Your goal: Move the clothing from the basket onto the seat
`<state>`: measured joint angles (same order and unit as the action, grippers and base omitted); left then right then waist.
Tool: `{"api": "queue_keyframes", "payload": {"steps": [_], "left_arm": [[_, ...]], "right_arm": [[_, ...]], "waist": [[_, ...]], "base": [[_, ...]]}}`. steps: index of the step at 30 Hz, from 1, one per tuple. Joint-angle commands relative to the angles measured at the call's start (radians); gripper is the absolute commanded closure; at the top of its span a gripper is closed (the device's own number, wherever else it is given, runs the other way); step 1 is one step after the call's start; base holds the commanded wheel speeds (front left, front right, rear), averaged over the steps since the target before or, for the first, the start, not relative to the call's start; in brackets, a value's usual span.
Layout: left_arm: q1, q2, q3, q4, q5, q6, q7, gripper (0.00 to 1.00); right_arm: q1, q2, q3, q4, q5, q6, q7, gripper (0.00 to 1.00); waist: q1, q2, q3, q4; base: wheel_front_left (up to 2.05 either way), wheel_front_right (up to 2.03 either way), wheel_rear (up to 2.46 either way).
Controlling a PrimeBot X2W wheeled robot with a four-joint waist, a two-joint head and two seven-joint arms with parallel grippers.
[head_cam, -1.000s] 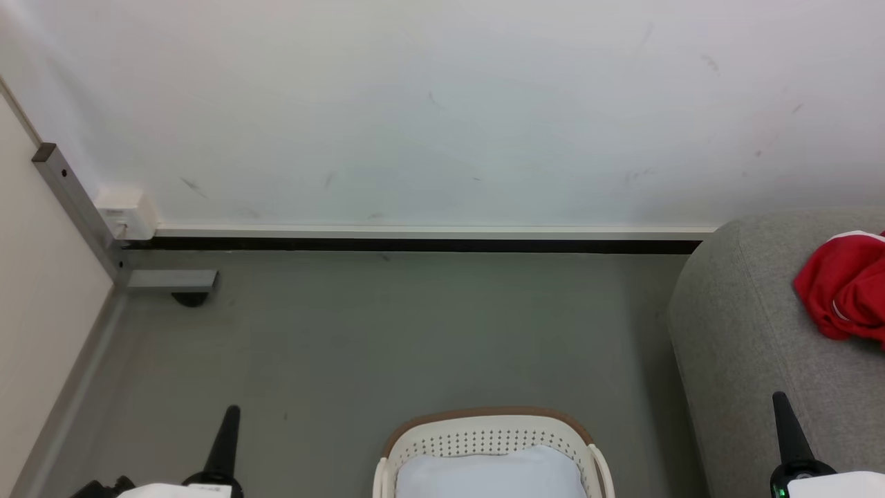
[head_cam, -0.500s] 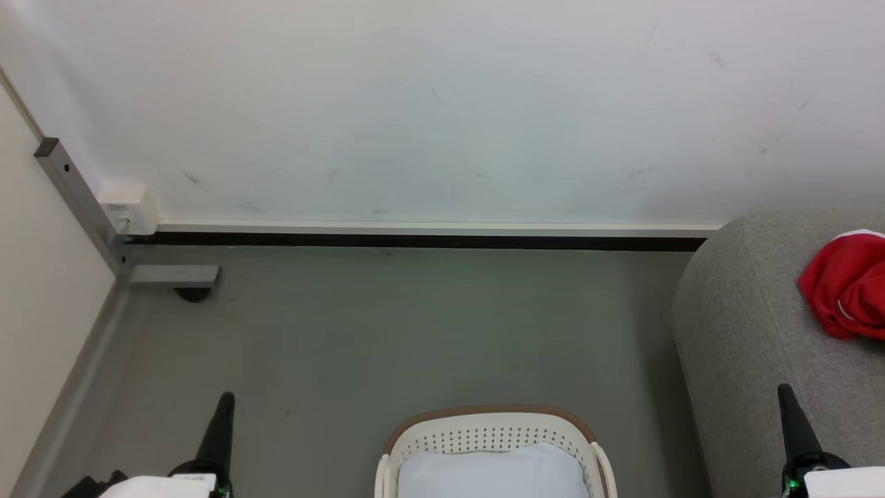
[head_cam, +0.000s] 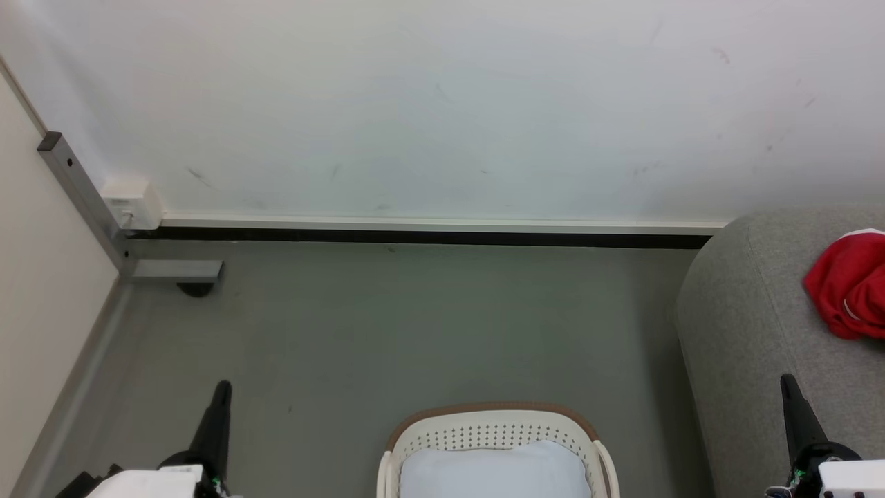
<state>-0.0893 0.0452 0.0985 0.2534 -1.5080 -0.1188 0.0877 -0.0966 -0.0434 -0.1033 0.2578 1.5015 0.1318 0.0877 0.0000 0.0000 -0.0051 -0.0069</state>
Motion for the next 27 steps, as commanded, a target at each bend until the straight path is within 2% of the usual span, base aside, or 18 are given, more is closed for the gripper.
{"api": "queue_keyframes", "payload": {"steps": [1,15,27], "left_arm": [[-0.013,0.008,0.008,-0.005,-0.018,-0.006,0.006,1.0],[-0.025,0.009,0.019,-0.01,-0.113,-0.016,0.03,1.0],[-0.024,0.008,0.018,-0.01,-0.111,-0.013,0.03,1.0]], "right_arm": [[-0.008,-0.01,-0.004,-0.009,0.018,-0.002,0.005,1.0],[-0.018,-0.011,-0.014,-0.017,0.117,-0.002,0.03,1.0],[-0.018,-0.011,-0.013,-0.017,0.112,-0.002,0.03,1.0]], "waist": [[0.0,0.0,0.001,0.001],[0.0,0.0,0.008,0.007],[0.0,0.0,0.008,0.007]], "base": [[0.0,0.0,0.0],[0.0,0.0,0.0],[0.0,0.0,0.0]]}}
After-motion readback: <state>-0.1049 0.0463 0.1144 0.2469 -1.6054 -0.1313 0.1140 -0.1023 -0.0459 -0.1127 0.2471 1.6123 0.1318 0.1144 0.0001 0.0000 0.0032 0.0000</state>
